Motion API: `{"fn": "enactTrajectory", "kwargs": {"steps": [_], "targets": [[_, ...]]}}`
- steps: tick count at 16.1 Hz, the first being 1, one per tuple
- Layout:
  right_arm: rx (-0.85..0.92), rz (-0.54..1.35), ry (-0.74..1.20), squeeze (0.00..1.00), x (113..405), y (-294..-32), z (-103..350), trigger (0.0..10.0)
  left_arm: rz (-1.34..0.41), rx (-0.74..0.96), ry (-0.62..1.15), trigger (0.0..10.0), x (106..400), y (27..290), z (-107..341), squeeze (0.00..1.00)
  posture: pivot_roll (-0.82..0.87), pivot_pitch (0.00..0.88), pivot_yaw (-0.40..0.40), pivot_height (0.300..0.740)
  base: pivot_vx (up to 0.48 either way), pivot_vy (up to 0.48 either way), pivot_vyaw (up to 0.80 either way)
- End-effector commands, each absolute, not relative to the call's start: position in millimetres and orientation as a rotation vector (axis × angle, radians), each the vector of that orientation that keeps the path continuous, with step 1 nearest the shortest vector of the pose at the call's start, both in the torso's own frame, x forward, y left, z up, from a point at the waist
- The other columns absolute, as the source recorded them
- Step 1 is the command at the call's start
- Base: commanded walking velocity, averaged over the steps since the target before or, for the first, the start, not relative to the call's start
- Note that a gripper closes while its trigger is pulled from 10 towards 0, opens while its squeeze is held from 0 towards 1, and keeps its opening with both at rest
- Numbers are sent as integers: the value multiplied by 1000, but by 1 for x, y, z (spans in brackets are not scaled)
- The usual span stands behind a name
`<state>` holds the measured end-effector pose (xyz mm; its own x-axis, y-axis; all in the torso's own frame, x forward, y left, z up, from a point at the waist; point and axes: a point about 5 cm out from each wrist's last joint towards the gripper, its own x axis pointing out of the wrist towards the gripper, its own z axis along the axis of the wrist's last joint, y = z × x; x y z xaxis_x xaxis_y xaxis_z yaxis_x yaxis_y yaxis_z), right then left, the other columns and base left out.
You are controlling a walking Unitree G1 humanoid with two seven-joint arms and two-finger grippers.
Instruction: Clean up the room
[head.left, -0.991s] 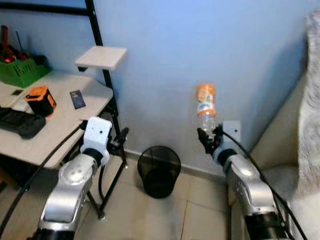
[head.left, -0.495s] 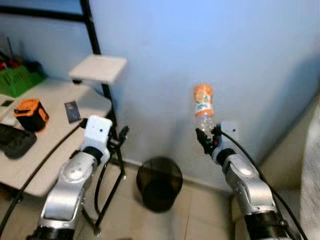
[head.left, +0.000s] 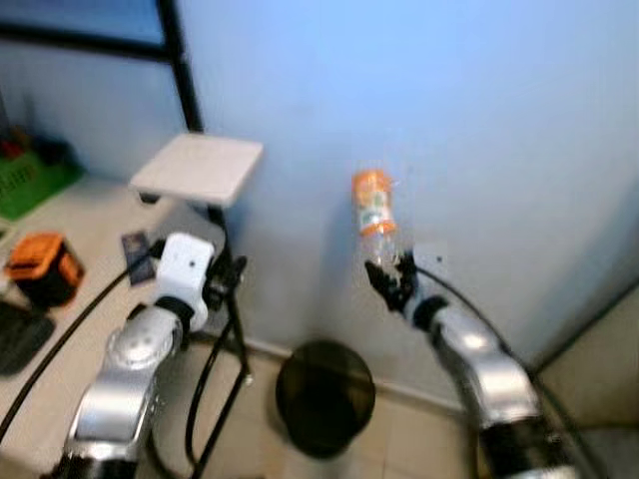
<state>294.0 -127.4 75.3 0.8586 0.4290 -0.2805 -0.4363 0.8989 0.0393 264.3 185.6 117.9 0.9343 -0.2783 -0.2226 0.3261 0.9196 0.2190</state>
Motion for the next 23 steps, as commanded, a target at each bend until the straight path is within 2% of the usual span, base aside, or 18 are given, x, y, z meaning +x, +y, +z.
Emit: {"fn": "enactTrajectory", "kwargs": {"steps": [1,3,4,6,10,15,16,17,23], "targets": [[-71,509,317,0,294,-133,70,10000,-395,254,210,10000,259,176,114,0,3,0,-1,740,0,0,0],[-180,657,402,0,296,-131,56,10000,-592,354,287,10000,246,177,106,0,11,0,-11,740,0,0,0],[-180,657,402,0,296,-131,56,10000,-592,354,287,10000,246,177,106,0,11,0,-11,740,0,0,0],[-310,625,516,0,306,-138,37,10000,-781,449,363,10000,238,184,102,0,13,0,-15,740,0,0,0],[-369,543,627,0,309,-141,20,10000,-909,477,412,10000,235,184,102,0,9,0,-10,740,0,0,0],[-415,547,724,0,304,-136,4,10000,-978,508,444,10000,235,185,100,0,8,0,-7,740,0,0,0],[-404,554,727,129,305,-134,4,10000,-980,510,447,10000,235,185,100,0,8,0,-7,740,0,0,0],[-389,575,732,1000,304,-130,4,10000,-981,512,449,10000,236,186,100,0,8,0,-7,740,0,0,0],[-333,644,761,1000,297,-123,-2,10000,-984,520,453,10000,239,188,101,0,12,0,-6,740,0,0,0]]}}
